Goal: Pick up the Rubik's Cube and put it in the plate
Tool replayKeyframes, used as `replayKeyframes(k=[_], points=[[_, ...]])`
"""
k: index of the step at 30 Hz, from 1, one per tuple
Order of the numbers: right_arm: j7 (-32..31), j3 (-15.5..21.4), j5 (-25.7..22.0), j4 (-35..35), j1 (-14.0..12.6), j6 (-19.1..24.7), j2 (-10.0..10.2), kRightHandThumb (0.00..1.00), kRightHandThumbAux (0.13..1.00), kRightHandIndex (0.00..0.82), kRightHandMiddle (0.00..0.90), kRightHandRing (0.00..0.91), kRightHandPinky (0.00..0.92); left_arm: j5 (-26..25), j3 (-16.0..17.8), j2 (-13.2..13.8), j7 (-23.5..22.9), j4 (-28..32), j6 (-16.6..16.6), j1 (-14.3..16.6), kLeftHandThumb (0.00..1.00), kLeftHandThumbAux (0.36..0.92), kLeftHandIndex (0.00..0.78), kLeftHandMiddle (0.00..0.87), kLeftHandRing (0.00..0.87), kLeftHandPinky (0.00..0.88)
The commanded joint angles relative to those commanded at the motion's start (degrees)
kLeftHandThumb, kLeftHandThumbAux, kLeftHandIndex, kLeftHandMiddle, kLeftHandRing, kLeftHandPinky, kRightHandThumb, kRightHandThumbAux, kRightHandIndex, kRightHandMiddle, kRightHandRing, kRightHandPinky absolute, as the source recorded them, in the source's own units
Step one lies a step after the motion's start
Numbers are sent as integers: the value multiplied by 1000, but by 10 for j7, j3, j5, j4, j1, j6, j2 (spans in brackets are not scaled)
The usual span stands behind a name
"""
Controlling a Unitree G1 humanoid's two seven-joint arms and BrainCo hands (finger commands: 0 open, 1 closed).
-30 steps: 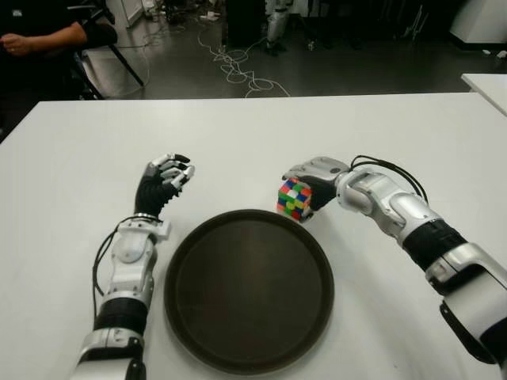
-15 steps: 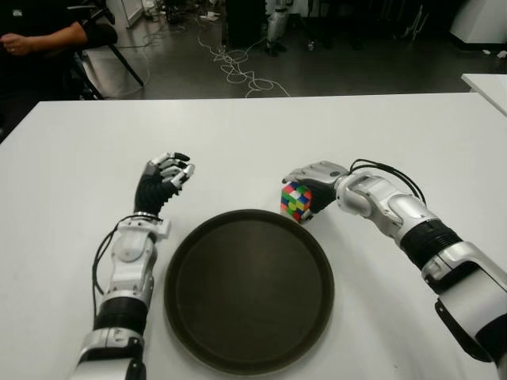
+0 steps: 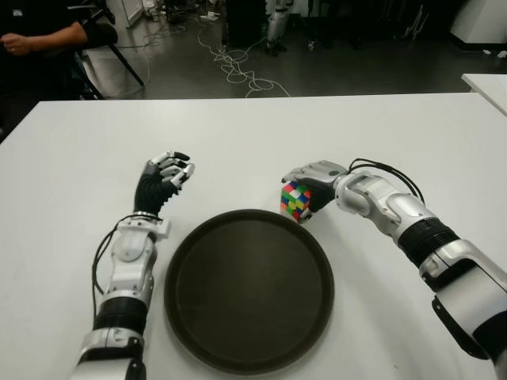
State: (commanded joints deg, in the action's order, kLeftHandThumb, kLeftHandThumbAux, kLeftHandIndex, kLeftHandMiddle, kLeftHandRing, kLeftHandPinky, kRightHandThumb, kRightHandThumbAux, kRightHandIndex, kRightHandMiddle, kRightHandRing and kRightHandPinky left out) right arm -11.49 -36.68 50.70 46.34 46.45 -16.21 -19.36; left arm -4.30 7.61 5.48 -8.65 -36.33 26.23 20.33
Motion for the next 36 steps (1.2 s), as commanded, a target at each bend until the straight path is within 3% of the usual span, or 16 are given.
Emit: replayKeyframes(k=[22,25,29,35,36], points=[[4,0,1,0,0,3,0,32,607,59,162,184,166,7,-2,-1,8,2,-3,0,843,660,416,563,732,764],[17,3,1,2,-1,3,1,33,612,68,185,205,199,10,-2,-1,13,0,-1,1,844,660,417,567,733,765],[45,11,-6,5,-4,-1,3,77,645,107,256,280,312,8,-2,0,12,-2,1,1,844,659,418,572,738,772],[67,19,-18,12,-3,-10,5,170,691,139,317,354,395,6,-2,-1,9,-1,0,1,845,659,420,570,740,776],[70,21,-22,13,-2,-12,5,223,710,162,353,388,421,5,-2,-1,9,0,0,1,845,658,421,569,739,773]])
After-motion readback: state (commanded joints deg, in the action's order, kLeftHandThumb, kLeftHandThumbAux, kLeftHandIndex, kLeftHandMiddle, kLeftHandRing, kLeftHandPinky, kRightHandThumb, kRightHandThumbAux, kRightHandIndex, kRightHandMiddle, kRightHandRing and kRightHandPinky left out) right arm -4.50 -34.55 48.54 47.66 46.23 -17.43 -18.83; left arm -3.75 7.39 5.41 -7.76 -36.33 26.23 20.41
